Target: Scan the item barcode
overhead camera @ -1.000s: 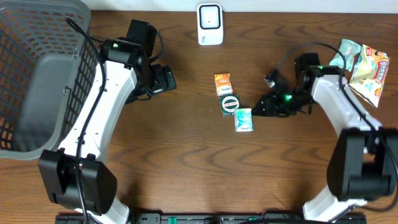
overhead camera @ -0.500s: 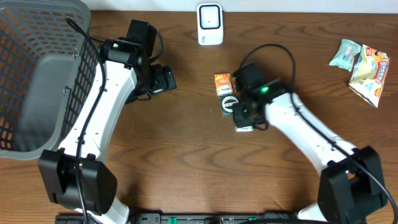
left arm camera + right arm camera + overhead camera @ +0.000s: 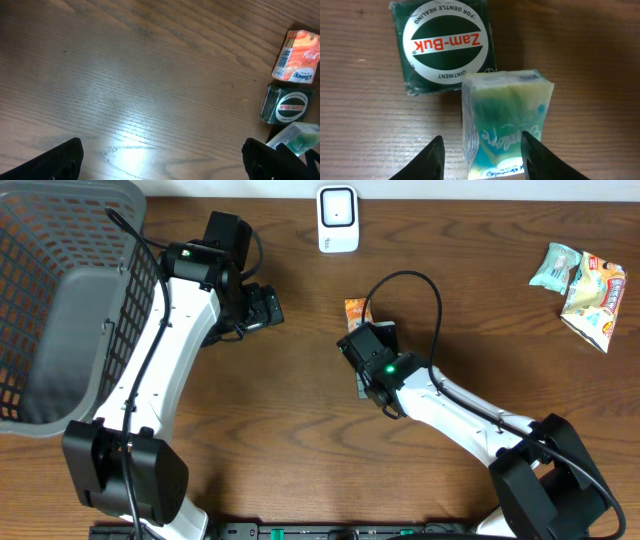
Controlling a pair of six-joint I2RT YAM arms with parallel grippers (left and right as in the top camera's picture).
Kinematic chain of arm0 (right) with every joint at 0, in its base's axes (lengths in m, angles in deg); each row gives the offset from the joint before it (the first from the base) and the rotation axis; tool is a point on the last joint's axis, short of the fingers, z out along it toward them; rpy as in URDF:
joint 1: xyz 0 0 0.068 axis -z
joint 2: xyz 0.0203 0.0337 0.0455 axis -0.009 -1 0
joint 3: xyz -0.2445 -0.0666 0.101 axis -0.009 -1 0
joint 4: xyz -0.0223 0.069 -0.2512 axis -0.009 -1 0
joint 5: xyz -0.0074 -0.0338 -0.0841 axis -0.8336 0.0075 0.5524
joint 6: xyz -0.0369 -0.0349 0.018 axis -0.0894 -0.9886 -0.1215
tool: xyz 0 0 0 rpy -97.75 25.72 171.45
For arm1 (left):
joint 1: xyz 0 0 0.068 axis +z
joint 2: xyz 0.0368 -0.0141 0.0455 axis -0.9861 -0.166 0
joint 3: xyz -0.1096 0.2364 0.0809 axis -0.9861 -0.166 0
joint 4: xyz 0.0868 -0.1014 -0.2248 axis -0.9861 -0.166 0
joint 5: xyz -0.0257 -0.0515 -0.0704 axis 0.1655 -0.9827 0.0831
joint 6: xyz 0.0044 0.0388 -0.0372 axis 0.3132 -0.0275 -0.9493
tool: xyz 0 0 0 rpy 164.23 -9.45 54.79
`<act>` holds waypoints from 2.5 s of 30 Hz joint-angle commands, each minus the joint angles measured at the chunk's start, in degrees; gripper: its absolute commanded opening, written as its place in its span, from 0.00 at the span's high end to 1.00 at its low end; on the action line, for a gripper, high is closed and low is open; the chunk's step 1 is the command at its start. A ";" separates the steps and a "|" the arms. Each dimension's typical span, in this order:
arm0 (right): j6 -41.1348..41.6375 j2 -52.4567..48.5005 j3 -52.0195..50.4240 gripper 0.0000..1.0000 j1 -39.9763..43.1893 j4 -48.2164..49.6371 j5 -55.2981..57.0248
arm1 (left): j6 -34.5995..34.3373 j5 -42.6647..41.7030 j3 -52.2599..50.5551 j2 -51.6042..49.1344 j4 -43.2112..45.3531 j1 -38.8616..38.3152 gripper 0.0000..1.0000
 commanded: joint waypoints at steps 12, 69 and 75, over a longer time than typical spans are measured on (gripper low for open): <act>1.46 -3.93 -3.82 0.59 -0.07 4.94 6.16 | -0.72 0.13 -0.28 -0.22 -0.15 0.11 0.00; -12.13 4.55 -4.81 0.50 30.34 -10.93 -41.94 | -0.72 0.15 -0.28 -0.22 -0.15 0.11 0.00; -18.03 4.52 0.37 0.48 30.18 -15.32 -41.75 | -0.72 0.13 -0.28 -0.22 -0.15 0.11 0.00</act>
